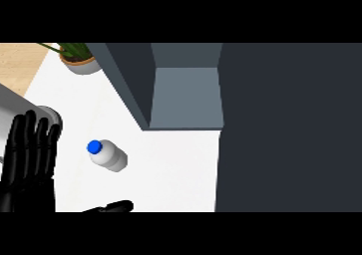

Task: Pick up the bottled water, place it into the cabinet and close the cabinet

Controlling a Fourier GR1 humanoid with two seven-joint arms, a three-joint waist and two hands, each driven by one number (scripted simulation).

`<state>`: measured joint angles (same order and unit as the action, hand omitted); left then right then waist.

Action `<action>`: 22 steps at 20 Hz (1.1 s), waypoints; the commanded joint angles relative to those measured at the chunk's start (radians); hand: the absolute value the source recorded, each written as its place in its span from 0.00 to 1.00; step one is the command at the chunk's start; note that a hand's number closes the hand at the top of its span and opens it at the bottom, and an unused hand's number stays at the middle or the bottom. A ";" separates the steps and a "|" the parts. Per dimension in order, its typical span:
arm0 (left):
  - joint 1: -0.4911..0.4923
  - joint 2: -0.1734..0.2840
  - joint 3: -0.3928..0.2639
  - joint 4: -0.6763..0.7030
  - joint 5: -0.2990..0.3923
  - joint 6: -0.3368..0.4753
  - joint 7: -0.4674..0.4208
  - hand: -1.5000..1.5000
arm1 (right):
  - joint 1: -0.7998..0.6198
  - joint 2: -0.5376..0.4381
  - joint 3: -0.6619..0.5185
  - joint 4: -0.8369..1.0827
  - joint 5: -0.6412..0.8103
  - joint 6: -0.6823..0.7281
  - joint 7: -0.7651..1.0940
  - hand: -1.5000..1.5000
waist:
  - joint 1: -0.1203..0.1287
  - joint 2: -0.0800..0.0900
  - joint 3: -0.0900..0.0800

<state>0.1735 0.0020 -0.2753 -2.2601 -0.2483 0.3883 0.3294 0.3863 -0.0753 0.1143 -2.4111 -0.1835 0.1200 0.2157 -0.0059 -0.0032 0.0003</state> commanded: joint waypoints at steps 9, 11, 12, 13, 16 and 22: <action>0.106 0.016 -0.029 0.014 -0.043 0.057 -0.020 0.00 | 0.196 0.002 0.056 -0.196 0.000 0.020 0.005 0.00 | 0.000 0.000 -0.001; 0.061 -0.002 -0.015 0.113 -0.024 0.116 -0.090 0.00 | 0.230 0.007 0.062 -0.180 -0.001 0.028 -0.032 0.00 | -0.004 0.001 -0.001; 0.093 -0.002 -0.045 0.162 -0.039 0.157 -0.148 0.00 | 0.264 -0.002 0.062 -0.196 -0.003 0.036 -0.034 0.00 | -0.006 0.000 -0.001; 0.094 0.003 -0.003 0.102 -0.025 0.113 -0.095 0.00 | 0.315 -0.004 0.071 -0.215 0.011 0.055 -0.073 0.00 | -0.007 -0.001 -0.001; 0.164 -0.002 0.011 0.200 0.021 0.147 -0.243 0.00 | 0.348 0.005 0.093 -0.168 0.042 0.080 -0.144 0.00 | -0.006 -0.002 -0.001; 0.103 0.047 0.163 0.298 0.178 0.050 -0.263 0.00 | 0.425 -0.004 0.094 -0.220 0.028 0.094 -0.170 0.00 | -0.007 0.000 -0.001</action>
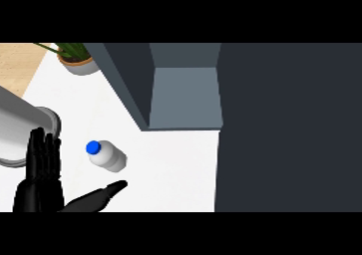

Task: Pick up the bottled water, place it into the cabinet and close the cabinet

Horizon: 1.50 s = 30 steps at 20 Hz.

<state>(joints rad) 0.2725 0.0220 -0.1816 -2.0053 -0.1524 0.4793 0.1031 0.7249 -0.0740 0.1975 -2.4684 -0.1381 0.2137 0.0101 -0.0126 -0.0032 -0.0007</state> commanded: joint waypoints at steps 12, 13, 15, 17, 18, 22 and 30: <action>-0.135 -0.022 0.201 0.585 0.279 -0.053 -0.454 0.00 | 0.234 -0.033 0.018 -0.184 -0.008 0.072 -0.085 0.00 | -0.015 0.001 -0.002; -0.154 -0.022 0.203 0.648 0.285 -0.068 -0.506 0.00 | 0.214 -0.030 -0.015 -0.148 -0.033 0.072 -0.116 0.00 | -0.012 0.002 -0.001; -0.103 -0.022 0.211 0.686 0.332 -0.092 -0.613 0.00 | 0.261 -0.037 -0.006 -0.119 -0.013 0.103 -0.169 0.00 | -0.008 0.000 -0.001; -0.145 0.002 0.292 0.725 0.334 -0.133 -0.600 0.00 | 0.319 -0.051 -0.010 -0.149 -0.039 0.126 -0.187 0.00 | -0.012 -0.001 0.000; -0.181 -0.022 0.288 0.831 0.335 -0.134 -0.669 0.00 | 0.196 -0.027 -0.016 -0.109 -0.022 0.070 -0.119 0.00 | 0.001 0.004 -0.001; -0.233 -0.022 0.306 0.926 0.383 -0.224 -0.710 0.00 | 0.252 -0.037 0.006 -0.116 -0.006 0.104 -0.155 0.00 | -0.003 0.002 0.000; -0.340 -0.022 0.305 1.184 0.450 -0.394 -0.863 0.00 | 0.312 -0.037 0.013 -0.138 -0.014 0.118 -0.183 0.00 | -0.005 0.003 -0.001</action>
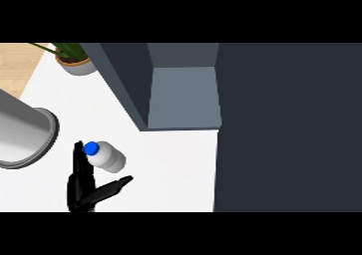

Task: Pick up the bottled water, place it into the cabinet and close the cabinet

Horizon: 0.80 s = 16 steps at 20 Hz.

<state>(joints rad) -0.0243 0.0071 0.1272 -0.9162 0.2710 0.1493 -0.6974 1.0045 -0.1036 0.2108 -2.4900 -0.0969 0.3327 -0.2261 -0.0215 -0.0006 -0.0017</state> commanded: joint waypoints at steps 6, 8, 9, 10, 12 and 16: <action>-0.183 0.024 0.101 0.306 0.093 -0.097 -0.172 1.00 | 0.012 -0.021 -0.036 -0.127 -0.082 -0.004 0.067 0.00 | 0.004 0.004 0.000; -0.205 0.038 0.127 0.367 0.117 -0.126 -0.204 1.00 | 0.086 -0.012 -0.007 -0.094 -0.019 0.023 -0.015 0.00 | -0.007 0.001 0.000; -0.200 0.004 0.116 0.351 0.122 -0.120 -0.203 1.00 | 0.093 -0.033 -0.056 -0.103 -0.095 0.044 -0.023 0.00 | -0.005 0.000 0.000; -0.167 0.011 0.106 0.356 0.123 -0.188 -0.230 1.00 | -0.002 0.006 -0.021 -0.047 -0.052 -0.003 0.019 0.00 | 0.008 0.002 0.000; -0.225 0.033 0.126 0.347 0.148 -0.171 -0.184 1.00 | 0.078 0.001 0.022 -0.101 -0.028 0.019 0.006 0.00 | 0.000 0.000 0.000; -0.232 0.018 0.111 0.413 0.139 -0.206 -0.244 1.00 | 0.039 -0.020 -0.059 -0.106 -0.088 0.012 0.034 0.00 | 0.002 0.004 0.000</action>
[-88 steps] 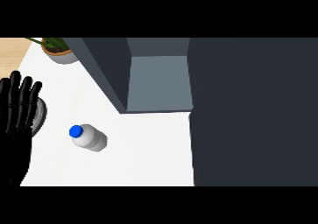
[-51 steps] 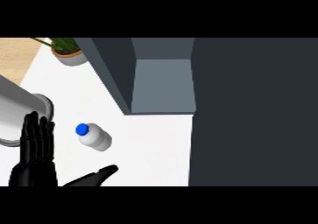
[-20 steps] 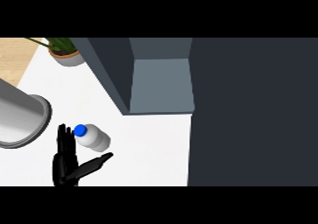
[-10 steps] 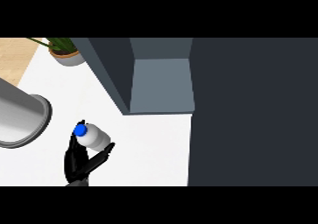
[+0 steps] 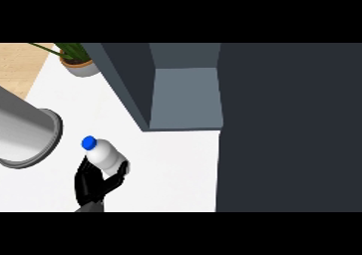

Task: Pick up the bottled water, place it into the cabinet and close the cabinet

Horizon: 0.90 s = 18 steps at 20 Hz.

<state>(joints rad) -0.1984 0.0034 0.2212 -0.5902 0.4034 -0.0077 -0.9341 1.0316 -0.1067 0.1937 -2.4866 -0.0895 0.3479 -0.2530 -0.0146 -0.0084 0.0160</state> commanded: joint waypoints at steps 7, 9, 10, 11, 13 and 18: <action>-0.016 0.010 -0.101 0.071 -0.073 -0.172 -0.037 1.00 | -0.026 0.006 -0.015 -0.056 -0.050 -0.007 0.026 0.00 | -0.005 0.010 -0.017; -0.017 0.004 -0.139 0.036 -0.093 -0.197 0.001 1.00 | 0.023 -0.013 -0.037 -0.085 -0.075 0.006 0.034 0.00 | -0.008 0.006 -0.016; -0.016 0.037 -0.146 0.043 -0.110 -0.218 -0.019 1.00 | 0.013 0.004 -0.012 -0.089 -0.074 -0.006 0.045 0.00 | -0.005 0.008 -0.017; -0.041 0.012 -0.151 0.016 -0.106 -0.189 0.015 1.00 | -0.017 0.013 0.002 -0.036 -0.039 -0.005 0.027 0.00 | 0.000 0.007 -0.016; -0.005 -0.002 -0.187 -0.039 -0.106 -0.207 0.039 1.00 | -0.051 0.016 -0.022 -0.063 -0.077 -0.028 0.074 0.00 | 0.014 0.007 -0.016; -0.034 -0.003 -0.251 -0.149 -0.033 -0.156 0.171 1.00 | 0.037 0.024 0.018 -0.055 -0.025 0.013 0.008 0.00 | 0.003 0.003 -0.015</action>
<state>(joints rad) -0.2115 0.0084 -0.0017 -0.6539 0.3532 -0.1683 -0.8629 1.0244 -0.0923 0.1918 -2.4715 -0.0870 0.3577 -0.2592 -0.0125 -0.0045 0.0026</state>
